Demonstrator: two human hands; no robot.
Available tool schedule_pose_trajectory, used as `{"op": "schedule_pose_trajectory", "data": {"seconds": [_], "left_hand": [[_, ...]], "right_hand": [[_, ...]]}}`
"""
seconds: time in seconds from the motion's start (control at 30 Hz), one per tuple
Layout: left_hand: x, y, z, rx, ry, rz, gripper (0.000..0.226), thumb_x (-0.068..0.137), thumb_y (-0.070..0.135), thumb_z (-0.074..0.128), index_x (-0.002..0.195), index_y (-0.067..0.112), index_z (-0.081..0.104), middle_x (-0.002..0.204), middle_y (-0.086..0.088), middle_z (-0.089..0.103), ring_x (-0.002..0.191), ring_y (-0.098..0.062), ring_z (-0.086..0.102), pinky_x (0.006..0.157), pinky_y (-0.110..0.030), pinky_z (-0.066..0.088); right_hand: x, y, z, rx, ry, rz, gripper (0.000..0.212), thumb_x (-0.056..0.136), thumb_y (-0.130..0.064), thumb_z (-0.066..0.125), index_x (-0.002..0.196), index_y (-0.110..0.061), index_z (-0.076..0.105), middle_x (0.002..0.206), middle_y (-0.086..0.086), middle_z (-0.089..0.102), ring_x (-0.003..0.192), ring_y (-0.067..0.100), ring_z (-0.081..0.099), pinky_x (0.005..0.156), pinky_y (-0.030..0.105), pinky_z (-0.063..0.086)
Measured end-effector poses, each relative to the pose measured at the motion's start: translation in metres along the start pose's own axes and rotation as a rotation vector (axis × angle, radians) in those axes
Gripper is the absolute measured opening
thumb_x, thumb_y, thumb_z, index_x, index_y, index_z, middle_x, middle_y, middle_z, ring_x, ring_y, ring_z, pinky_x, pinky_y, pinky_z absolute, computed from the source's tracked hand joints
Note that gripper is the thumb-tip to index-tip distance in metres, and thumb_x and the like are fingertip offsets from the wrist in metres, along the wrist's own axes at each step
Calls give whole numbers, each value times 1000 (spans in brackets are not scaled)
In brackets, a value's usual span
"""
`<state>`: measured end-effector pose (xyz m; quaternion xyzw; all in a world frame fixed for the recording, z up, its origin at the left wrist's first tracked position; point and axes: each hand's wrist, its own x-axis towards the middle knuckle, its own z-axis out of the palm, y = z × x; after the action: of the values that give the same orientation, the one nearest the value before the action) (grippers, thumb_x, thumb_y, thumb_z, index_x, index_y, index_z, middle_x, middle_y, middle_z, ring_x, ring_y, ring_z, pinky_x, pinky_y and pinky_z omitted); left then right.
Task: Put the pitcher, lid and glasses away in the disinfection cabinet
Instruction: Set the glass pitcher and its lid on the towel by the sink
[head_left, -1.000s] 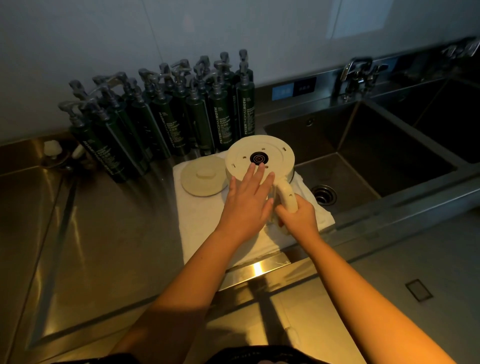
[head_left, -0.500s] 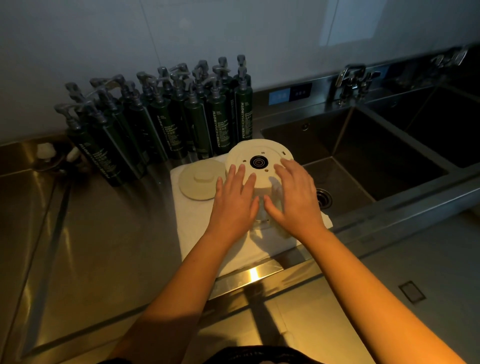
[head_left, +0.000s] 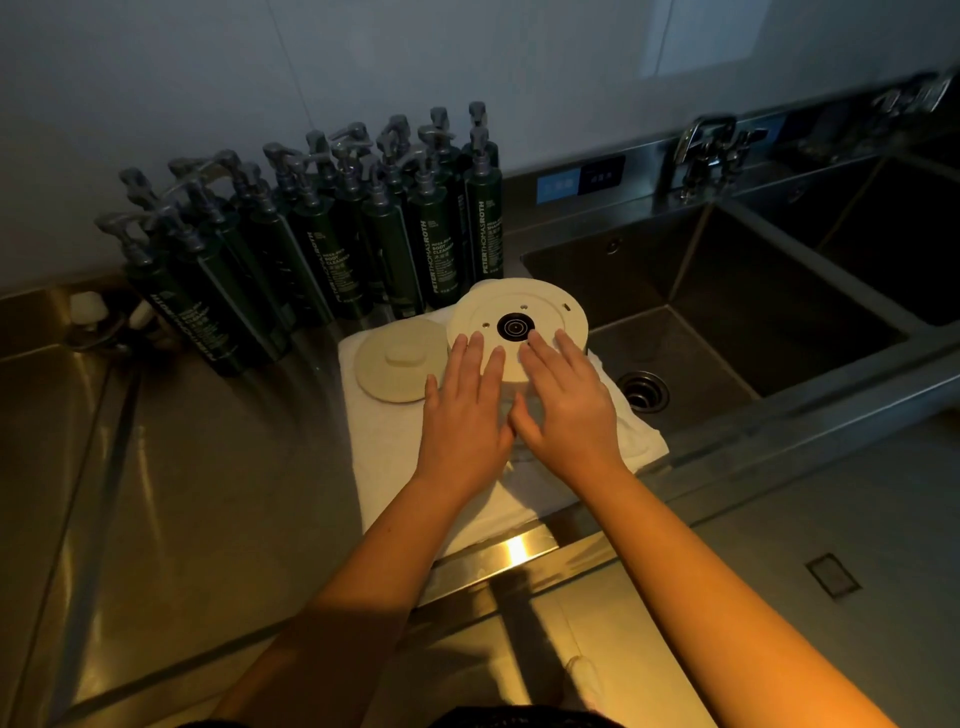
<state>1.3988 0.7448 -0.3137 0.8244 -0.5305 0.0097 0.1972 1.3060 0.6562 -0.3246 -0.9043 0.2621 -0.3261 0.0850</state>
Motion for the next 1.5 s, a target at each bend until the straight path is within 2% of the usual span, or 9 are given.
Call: {"op": "schedule_pose_trajectory", "data": {"seconds": [0.13,0.3,0.43,0.57,0.67,0.87,0.97,1.13,1.5], "left_hand": [[-1,-2,1,-34,25,1,59,95,33,46,147,15,24,157,-7,11,144,-20,0,112,-51,13],[-3,0,2,-79,26,-49,60,95,32,47,148,20,21,158,-1,6,138,-7,-11,113,-47,9],[-6,1,1,-96,47,-51,61,94,27,51,147,20,22,157,-1,9,143,-13,-4,113,-48,15],[-7,-1,-10,4,-14,-23,62,95,24,46,149,22,14,158,0,4,144,-16,-4,113,-47,10],[-16,-8,-22,72,-38,14,60,96,23,43,149,19,16,157,-6,6,145,-22,-1,113,-48,6],[-46,-41,-52,98,-9,-22,54,97,23,41,147,18,24,156,-8,17,144,-26,5,114,-47,4],[-64,-53,-68,106,8,-37,52,97,25,39,147,22,25,156,-4,18,144,-23,4,114,-46,2],[-92,-65,-91,97,-26,-77,53,99,30,34,148,25,17,157,0,10,144,-20,-3,114,-43,-4],[-145,-68,-123,-17,-28,11,52,99,29,35,148,23,19,157,2,13,144,-16,0,114,-40,-4]], "right_hand": [[0,-2,-1,2,-14,9,45,81,-25,51,117,-1,62,124,15,60,123,35,49,99,42,41],[0,-1,-3,-19,-93,-16,48,81,-25,47,120,0,59,127,17,57,123,37,48,98,49,44],[-2,-1,-6,-43,-124,-23,50,80,-25,47,122,0,57,130,17,55,125,38,45,97,54,43],[-1,-5,-12,-101,-186,1,52,80,-26,44,126,-2,54,134,17,51,127,39,43,97,59,36],[0,-13,-18,-176,-245,52,56,80,-20,58,132,-3,48,141,17,43,133,40,33,101,66,22],[-9,-57,-29,-165,-257,128,55,89,-25,54,139,-9,39,149,13,32,140,33,21,109,60,5],[-15,-89,-33,-140,-263,107,53,88,-25,54,138,-10,42,145,13,39,136,34,30,109,58,12],[-29,-133,-35,-168,-143,65,53,76,-28,53,123,-5,58,126,17,57,119,39,51,94,64,34],[-68,-183,-38,-192,-74,68,51,77,-31,55,122,-7,59,126,14,58,119,38,52,93,66,34]]}}
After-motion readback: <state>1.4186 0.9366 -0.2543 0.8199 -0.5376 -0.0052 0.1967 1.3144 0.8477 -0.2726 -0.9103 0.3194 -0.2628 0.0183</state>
